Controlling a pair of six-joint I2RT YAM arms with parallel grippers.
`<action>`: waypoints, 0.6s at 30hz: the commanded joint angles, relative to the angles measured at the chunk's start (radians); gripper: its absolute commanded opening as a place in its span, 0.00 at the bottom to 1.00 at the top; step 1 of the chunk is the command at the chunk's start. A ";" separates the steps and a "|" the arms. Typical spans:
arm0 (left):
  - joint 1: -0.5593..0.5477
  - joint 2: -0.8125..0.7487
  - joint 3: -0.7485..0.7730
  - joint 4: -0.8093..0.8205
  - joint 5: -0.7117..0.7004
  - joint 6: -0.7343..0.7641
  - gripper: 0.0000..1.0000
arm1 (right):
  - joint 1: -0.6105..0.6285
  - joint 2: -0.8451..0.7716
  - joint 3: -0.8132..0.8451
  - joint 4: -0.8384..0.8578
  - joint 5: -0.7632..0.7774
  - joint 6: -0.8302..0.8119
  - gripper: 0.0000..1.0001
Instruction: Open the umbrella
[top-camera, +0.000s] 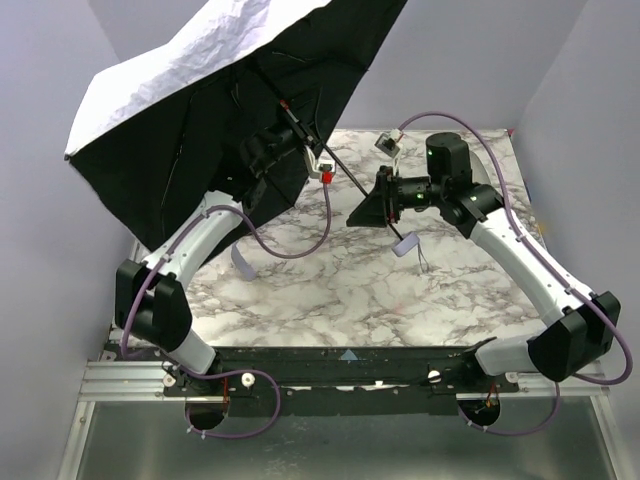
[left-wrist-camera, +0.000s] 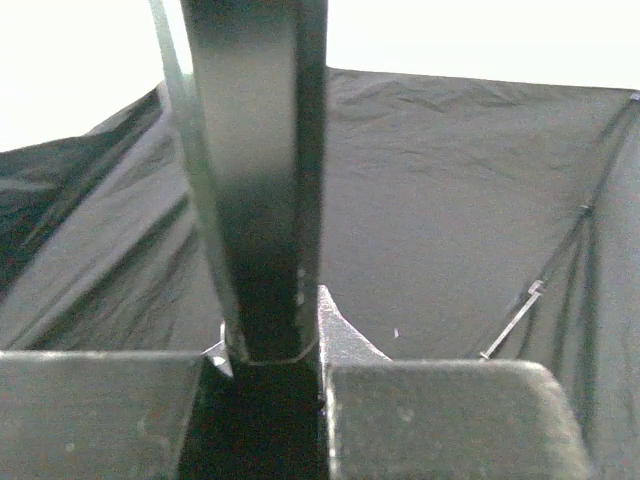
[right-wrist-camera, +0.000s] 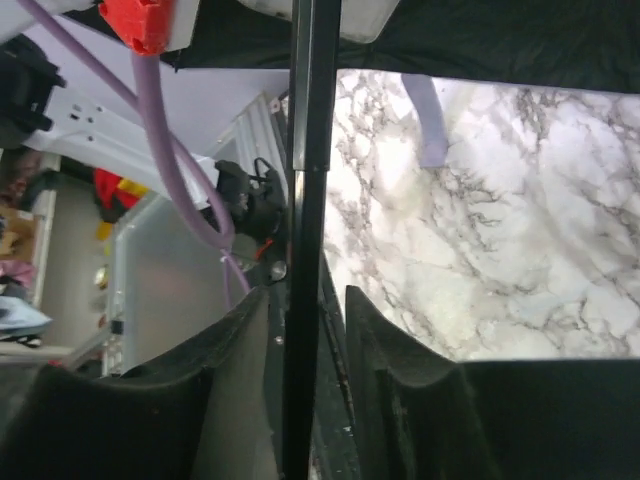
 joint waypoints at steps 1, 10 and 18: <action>0.002 0.033 0.035 0.320 -0.011 -0.054 0.00 | 0.002 0.004 -0.027 0.132 -0.159 0.150 0.24; 0.001 -0.025 -0.074 0.316 -0.029 -0.116 0.61 | -0.001 -0.045 0.043 0.098 0.206 0.120 0.00; -0.025 -0.169 -0.212 0.161 0.015 -0.310 0.87 | 0.000 -0.127 -0.054 0.266 0.187 0.219 0.00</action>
